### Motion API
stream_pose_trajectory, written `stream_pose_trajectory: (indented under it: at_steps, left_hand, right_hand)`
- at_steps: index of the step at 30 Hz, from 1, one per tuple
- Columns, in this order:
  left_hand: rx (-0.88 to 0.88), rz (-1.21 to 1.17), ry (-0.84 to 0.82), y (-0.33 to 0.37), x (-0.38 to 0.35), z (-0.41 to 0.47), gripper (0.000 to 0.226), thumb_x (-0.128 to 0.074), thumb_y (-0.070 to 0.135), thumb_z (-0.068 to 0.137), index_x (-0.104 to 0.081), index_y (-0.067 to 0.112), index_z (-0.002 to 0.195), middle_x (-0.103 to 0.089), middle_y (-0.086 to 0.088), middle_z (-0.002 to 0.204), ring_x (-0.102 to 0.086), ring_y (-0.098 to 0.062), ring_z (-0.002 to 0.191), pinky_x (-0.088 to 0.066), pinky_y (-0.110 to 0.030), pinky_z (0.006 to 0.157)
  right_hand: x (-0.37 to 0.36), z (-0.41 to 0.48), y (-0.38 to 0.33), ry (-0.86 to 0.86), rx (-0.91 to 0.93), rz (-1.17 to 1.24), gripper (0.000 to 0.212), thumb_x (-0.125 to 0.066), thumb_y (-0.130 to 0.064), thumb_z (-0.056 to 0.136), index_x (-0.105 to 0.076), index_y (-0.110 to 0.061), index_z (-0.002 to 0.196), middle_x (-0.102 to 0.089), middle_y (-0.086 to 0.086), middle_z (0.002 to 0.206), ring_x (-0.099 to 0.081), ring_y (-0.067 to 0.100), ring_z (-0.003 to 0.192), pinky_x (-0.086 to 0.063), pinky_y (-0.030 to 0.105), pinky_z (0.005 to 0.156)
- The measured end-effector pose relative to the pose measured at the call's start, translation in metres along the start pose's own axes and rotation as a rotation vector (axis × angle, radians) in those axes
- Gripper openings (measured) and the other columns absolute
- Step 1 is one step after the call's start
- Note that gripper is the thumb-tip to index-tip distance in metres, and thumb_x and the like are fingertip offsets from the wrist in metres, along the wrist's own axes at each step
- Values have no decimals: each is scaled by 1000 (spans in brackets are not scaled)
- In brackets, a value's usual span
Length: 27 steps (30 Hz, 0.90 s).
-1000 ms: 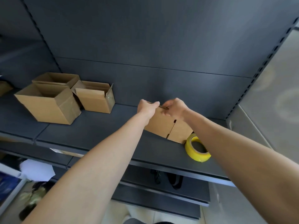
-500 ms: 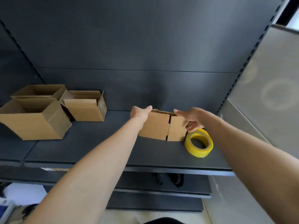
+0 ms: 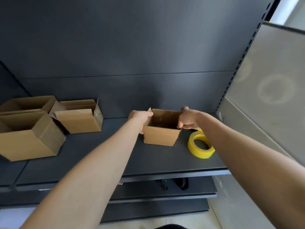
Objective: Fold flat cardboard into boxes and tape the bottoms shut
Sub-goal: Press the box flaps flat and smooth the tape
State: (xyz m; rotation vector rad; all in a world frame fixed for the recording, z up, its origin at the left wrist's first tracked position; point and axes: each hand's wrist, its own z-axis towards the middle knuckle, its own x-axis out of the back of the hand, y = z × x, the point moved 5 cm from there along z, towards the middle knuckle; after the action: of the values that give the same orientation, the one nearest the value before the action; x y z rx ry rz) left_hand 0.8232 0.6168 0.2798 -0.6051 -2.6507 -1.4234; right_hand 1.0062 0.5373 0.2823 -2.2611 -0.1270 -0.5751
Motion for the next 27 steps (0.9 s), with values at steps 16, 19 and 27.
stream_pose_trajectory:
  at_steps: [16, 19, 27]
  left_hand:
    - [77, -173, -217, 0, -8, 6, 39, -61, 11, 91, -48, 9, 128, -60, -17, 118, -61, -35, 106, -50, -54, 92]
    - [80, -114, -206, 4, -11, 5, 44, -64, 16, 90, -46, 7, 129, -59, -17, 123, -61, -35, 108, -51, -52, 92]
    - [20, -16, -157, 7, -24, -2, 49, -65, 19, 90, -42, 11, 132, -51, -17, 133, -59, -39, 110, -51, -54, 87]
  right_hand:
    - [9, 10, 15, -63, -74, 393, 36, -40, -35, 102, -44, -13, 130, -59, 17, 121, -63, 37, 103, -52, 58, 85]
    - [9, 10, 16, -73, -87, 385, 37, -41, -37, 101, -43, -13, 129, -57, 16, 122, -62, 37, 103, -51, 60, 85]
    - [11, 8, 11, 86, -74, 225, 44, -41, -48, 98, -45, -10, 118, -52, 14, 126, -60, 32, 98, -56, 38, 66]
